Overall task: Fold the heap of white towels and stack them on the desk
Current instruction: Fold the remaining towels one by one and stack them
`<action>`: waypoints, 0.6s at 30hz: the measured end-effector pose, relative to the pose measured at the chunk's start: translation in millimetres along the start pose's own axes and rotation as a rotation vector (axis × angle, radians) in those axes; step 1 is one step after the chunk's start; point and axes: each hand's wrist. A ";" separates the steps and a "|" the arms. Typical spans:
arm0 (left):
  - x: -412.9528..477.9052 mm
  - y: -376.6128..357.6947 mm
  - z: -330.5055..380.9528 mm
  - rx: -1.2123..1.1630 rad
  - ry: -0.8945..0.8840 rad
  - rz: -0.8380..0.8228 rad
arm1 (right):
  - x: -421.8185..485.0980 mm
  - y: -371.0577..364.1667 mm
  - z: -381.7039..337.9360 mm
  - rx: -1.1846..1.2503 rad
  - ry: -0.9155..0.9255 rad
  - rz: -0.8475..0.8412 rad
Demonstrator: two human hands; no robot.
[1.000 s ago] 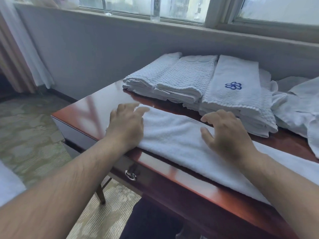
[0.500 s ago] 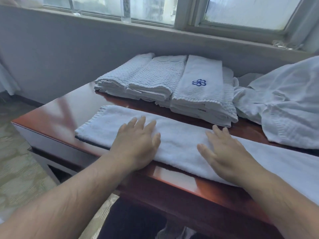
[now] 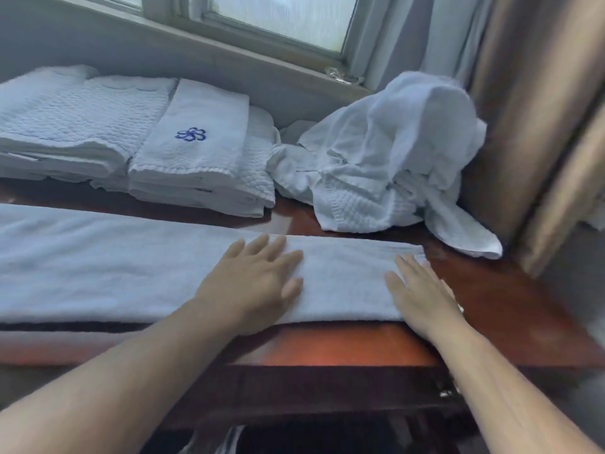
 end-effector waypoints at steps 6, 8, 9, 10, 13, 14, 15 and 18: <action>1.5 -2.0 -1.9 0.001 0.021 0.003 | -35.8 -3.6 -9.3 0.503 0.004 0.539; 1.4 -2.4 -2.8 -0.013 0.020 0.000 | -66.5 -0.1 -16.1 0.847 -0.111 0.619; 1.8 -2.2 -3.5 -0.021 0.020 0.000 | -79.3 1.9 -18.9 1.081 -0.202 0.598; 2.2 -1.9 -4.1 -0.025 0.019 0.002 | -89.7 1.8 -19.7 1.320 -0.297 0.515; 2.2 -1.5 -4.5 -0.026 0.014 0.007 | -114.9 3.8 -25.0 1.792 -0.460 0.128; 1.5 -1.2 -4.6 -0.043 0.013 0.016 | -118.5 5.5 -27.8 1.860 -0.486 0.018; 0.8 -0.4 -5.3 -0.075 0.014 0.029 | -119.4 6.1 -30.2 1.933 -0.504 -0.088; -1.6 2.5 -7.5 -0.195 0.037 0.093 | -111.9 6.6 -43.9 2.125 -0.568 -0.335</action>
Point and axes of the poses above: each hand's wrist, its own x-axis towards the middle knuckle, its own y-axis out of the back of the hand, z = x × y, and after that the axes turned 5 degrees about x, right-handed
